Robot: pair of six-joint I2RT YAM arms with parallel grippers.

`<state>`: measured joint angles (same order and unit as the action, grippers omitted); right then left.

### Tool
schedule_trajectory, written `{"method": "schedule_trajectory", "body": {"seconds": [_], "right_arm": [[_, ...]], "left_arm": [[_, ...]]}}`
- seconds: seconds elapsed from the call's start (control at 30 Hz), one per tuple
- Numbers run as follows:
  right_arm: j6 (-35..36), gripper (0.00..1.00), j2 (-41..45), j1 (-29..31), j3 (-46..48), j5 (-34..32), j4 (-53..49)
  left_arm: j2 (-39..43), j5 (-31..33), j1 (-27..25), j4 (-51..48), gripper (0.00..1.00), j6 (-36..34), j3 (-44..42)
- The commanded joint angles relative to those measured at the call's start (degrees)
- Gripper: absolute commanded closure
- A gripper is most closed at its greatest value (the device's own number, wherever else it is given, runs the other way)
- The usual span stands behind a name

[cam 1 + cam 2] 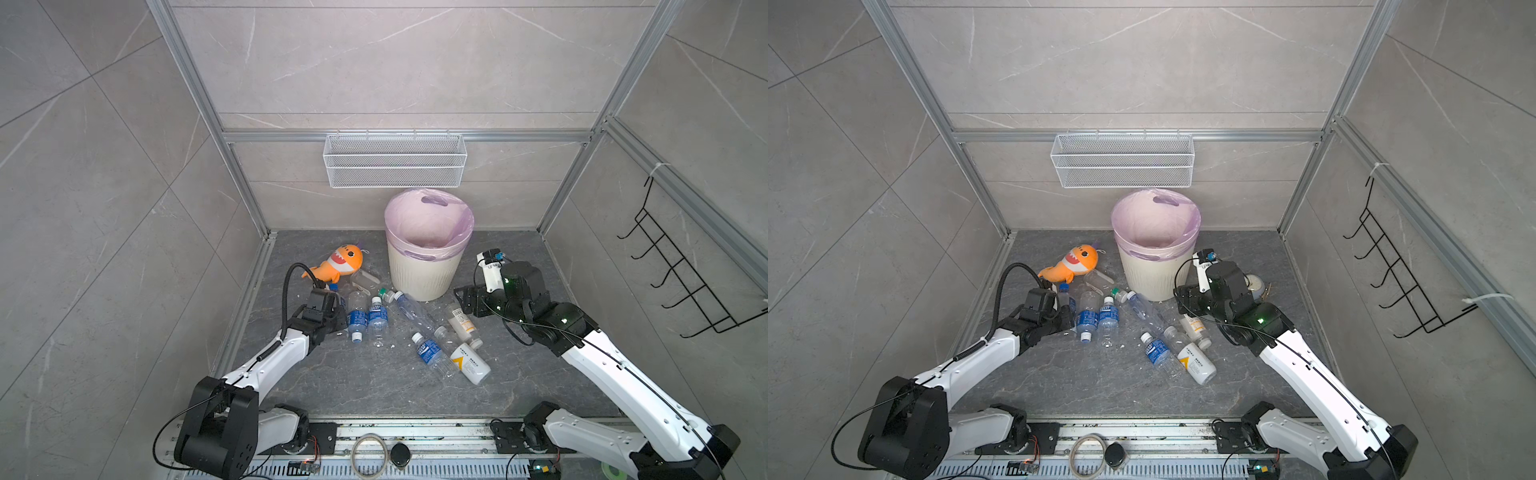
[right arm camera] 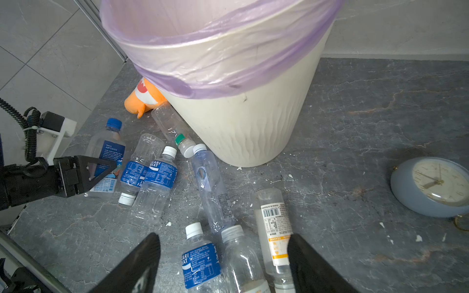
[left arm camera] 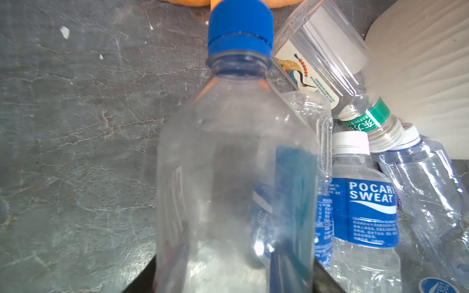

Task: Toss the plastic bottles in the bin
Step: 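Lift the blue-cap bottle with the left gripper and release it over the bin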

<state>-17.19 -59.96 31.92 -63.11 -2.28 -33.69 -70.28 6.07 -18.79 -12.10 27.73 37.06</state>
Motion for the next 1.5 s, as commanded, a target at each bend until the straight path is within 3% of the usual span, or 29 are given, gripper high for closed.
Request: {"method": "schedule_trajectory", "body": {"seconds": [0.0,0.57,0.77,0.93,1.2,1.47], "right_arm": [[-0.52,0.19,1.14,0.39,0.74,0.35,-1.04],[-1.09,0.19,4.57,0.37,3.86,-0.26,-1.13],[-1.43,0.19,5.01,0.38,4.87,0.08,-0.94],[-1.7,0.19,5.3,0.34,5.47,0.15,-0.37],[-1.88,0.18,5.16,0.35,4.76,-0.06,-0.1],[-1.97,0.18,4.16,0.34,2.19,0.0,-0.73]], "left_arm": [[3.64,2.83,-1.4,-0.76,0.51,-1.79,0.71],[20.53,5.59,-10.56,-2.04,0.51,-5.76,0.82],[28.16,1.08,-13.53,1.44,0.49,-8.39,1.06],[29.7,-2.8,-14.17,2.68,0.48,-10.56,4.85],[20.69,-8.97,-14.34,7.3,0.48,-12.32,16.71],[-2.73,-14.56,-15.04,8.32,0.48,-14.82,43.15]]}}
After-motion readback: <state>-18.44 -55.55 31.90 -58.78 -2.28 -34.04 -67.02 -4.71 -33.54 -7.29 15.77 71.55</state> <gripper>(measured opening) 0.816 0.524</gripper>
